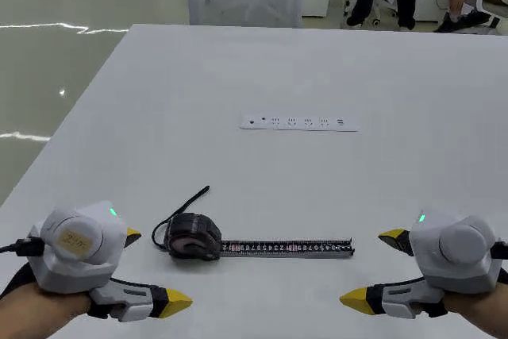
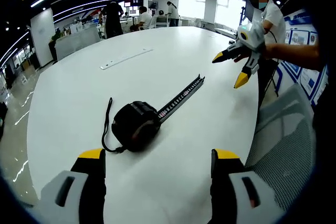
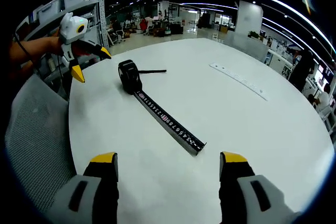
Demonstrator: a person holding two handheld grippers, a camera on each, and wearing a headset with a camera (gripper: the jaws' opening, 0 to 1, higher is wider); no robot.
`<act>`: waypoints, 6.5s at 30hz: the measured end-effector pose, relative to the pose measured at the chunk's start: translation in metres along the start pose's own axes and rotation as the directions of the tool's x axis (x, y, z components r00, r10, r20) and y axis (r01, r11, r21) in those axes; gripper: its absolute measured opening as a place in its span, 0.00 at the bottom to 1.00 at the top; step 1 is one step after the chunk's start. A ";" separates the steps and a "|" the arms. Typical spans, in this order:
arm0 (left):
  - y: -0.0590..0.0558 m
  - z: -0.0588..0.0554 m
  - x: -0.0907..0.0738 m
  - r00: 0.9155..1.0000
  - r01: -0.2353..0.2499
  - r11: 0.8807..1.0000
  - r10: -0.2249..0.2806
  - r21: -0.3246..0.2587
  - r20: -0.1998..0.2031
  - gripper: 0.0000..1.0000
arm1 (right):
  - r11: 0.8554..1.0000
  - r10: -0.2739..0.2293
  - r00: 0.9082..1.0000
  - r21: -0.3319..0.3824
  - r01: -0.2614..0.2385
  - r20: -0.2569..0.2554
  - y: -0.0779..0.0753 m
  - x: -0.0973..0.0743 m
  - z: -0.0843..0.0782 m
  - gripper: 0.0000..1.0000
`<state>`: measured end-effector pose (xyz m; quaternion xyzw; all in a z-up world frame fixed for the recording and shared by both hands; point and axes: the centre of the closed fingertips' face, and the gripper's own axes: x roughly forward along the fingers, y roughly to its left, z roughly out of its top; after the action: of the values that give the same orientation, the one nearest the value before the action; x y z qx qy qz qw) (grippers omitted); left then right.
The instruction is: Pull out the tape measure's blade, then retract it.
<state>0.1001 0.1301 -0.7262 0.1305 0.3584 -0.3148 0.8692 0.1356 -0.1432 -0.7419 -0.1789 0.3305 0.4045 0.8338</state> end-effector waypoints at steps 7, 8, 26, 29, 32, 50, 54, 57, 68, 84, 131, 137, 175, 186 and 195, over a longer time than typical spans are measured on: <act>-0.003 0.010 -0.006 0.997 -0.055 0.998 0.056 -0.041 0.043 0.89 | 0.998 -0.045 0.998 0.050 0.043 0.034 0.008 -0.007 0.004 0.86; -0.002 0.012 -0.006 0.996 -0.071 0.996 0.074 -0.050 0.052 0.91 | 0.997 -0.052 0.998 0.052 0.050 0.035 0.010 -0.008 0.004 0.87; -0.010 0.025 -0.013 0.979 -0.123 0.971 0.152 -0.204 0.135 0.99 | 0.982 -0.127 0.988 0.152 0.112 0.088 0.016 -0.018 0.019 0.95; -0.015 0.026 -0.015 0.979 -0.127 0.969 0.158 -0.214 0.131 0.99 | 0.977 -0.144 0.985 0.169 0.128 0.091 0.017 -0.021 0.020 0.95; -0.018 0.026 -0.015 0.978 -0.132 0.968 0.162 -0.214 0.131 0.99 | 0.974 -0.161 0.983 0.176 0.144 0.086 0.016 -0.021 0.019 0.96; -0.017 0.029 -0.019 0.966 -0.177 0.954 0.216 -0.240 0.144 0.99 | 0.964 -0.186 0.978 0.208 0.163 0.097 0.025 -0.024 0.021 0.98; -0.020 0.030 -0.018 0.964 -0.187 0.952 0.226 -0.243 0.142 0.99 | 0.964 -0.188 0.977 0.210 0.165 0.095 0.027 -0.024 0.020 0.98; -0.019 0.032 -0.018 0.959 -0.200 0.945 0.243 -0.260 0.147 0.99 | 0.961 -0.193 0.977 0.219 0.169 0.093 0.027 -0.024 0.019 0.98; -0.014 0.027 -0.011 0.950 -0.242 0.923 0.288 -0.301 0.121 0.99 | 0.959 -0.192 0.978 0.229 0.168 0.086 0.031 -0.022 0.017 0.97; -0.006 0.029 0.001 0.927 -0.303 0.883 0.361 -0.357 0.106 0.99 | 0.964 -0.153 0.985 0.231 0.132 0.079 0.037 -0.011 0.012 0.93; 0.033 0.022 0.050 0.894 -0.391 0.809 0.448 -0.440 0.028 0.88 | 0.984 0.156 0.986 -0.091 -0.150 0.059 -0.009 0.021 0.015 0.64; 0.035 0.015 0.056 0.891 -0.398 0.798 0.454 -0.452 0.017 0.86 | 0.973 0.197 0.979 -0.136 -0.189 0.054 -0.018 0.027 0.014 0.57; 0.047 0.011 0.071 0.887 -0.424 0.809 0.462 -0.407 -0.007 0.76 | 0.841 0.388 0.919 -0.379 -0.387 -0.077 -0.040 0.063 -0.012 0.30; 0.049 0.011 0.075 0.885 -0.430 0.809 0.466 -0.401 -0.009 0.75 | 0.804 0.407 0.907 -0.428 -0.412 -0.110 -0.044 0.067 -0.017 0.24; 0.049 0.011 0.074 0.879 -0.440 0.793 0.477 -0.421 -0.018 0.74 | 0.793 0.415 0.902 -0.438 -0.423 -0.119 -0.044 0.073 -0.019 0.16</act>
<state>0.1779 0.1294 -0.7705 0.0128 0.3353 -0.0173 0.9419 0.1963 -0.1404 -0.8043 -0.2941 0.2650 0.6430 0.6556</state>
